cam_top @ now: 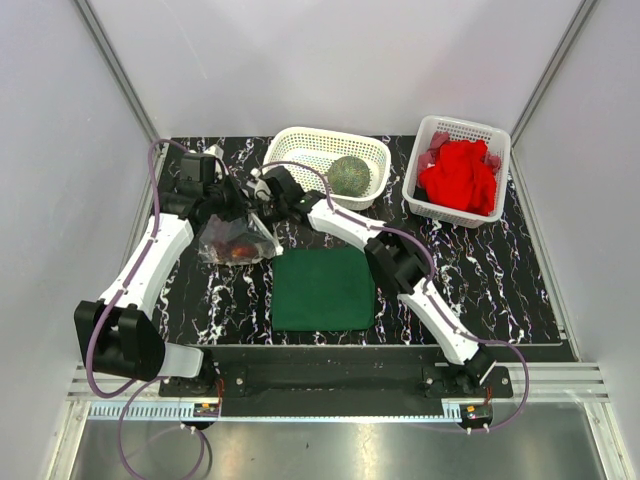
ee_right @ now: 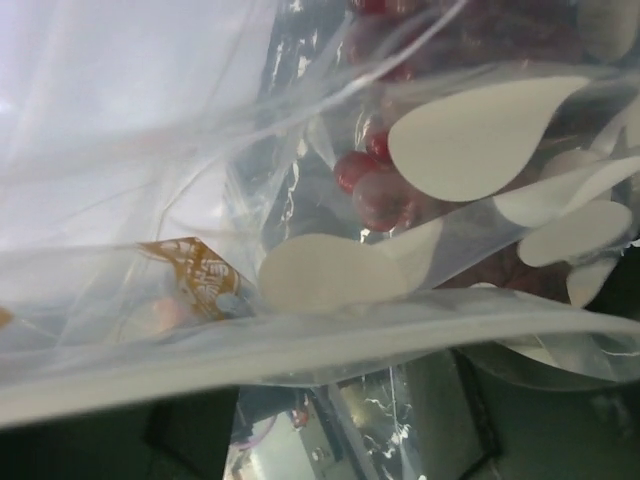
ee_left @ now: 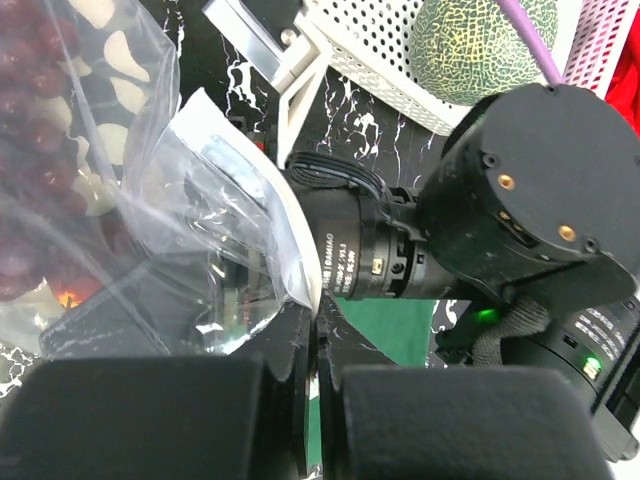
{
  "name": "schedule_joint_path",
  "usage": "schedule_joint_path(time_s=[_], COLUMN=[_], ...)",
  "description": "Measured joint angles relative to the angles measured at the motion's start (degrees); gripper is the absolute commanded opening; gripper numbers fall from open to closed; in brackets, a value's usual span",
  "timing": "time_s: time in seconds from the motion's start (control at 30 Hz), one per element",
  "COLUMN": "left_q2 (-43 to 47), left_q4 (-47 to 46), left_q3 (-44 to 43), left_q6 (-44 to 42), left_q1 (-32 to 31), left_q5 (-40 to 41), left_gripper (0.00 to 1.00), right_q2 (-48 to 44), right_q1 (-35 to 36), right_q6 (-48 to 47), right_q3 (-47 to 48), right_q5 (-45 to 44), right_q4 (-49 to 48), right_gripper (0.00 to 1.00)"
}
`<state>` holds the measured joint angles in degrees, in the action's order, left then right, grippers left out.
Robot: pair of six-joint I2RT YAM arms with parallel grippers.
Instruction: Open the zip-top bag and remove the fake food
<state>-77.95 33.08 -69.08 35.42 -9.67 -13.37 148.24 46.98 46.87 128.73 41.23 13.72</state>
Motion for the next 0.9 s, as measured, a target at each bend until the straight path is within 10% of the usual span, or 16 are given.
schedule_joint_path(time_s=[0.9], left_q2=[0.52], left_q4=[0.17], left_q3=[0.31], left_q6=[-1.33], left_q1=[-0.74], left_q5=[-0.68], left_gripper=[0.0], right_q2=[-9.46], right_q1=[-1.51], right_q6=[-15.67], right_q3=[-13.05], right_q5=[-12.31], right_q4=[5.27], right_gripper=[0.84])
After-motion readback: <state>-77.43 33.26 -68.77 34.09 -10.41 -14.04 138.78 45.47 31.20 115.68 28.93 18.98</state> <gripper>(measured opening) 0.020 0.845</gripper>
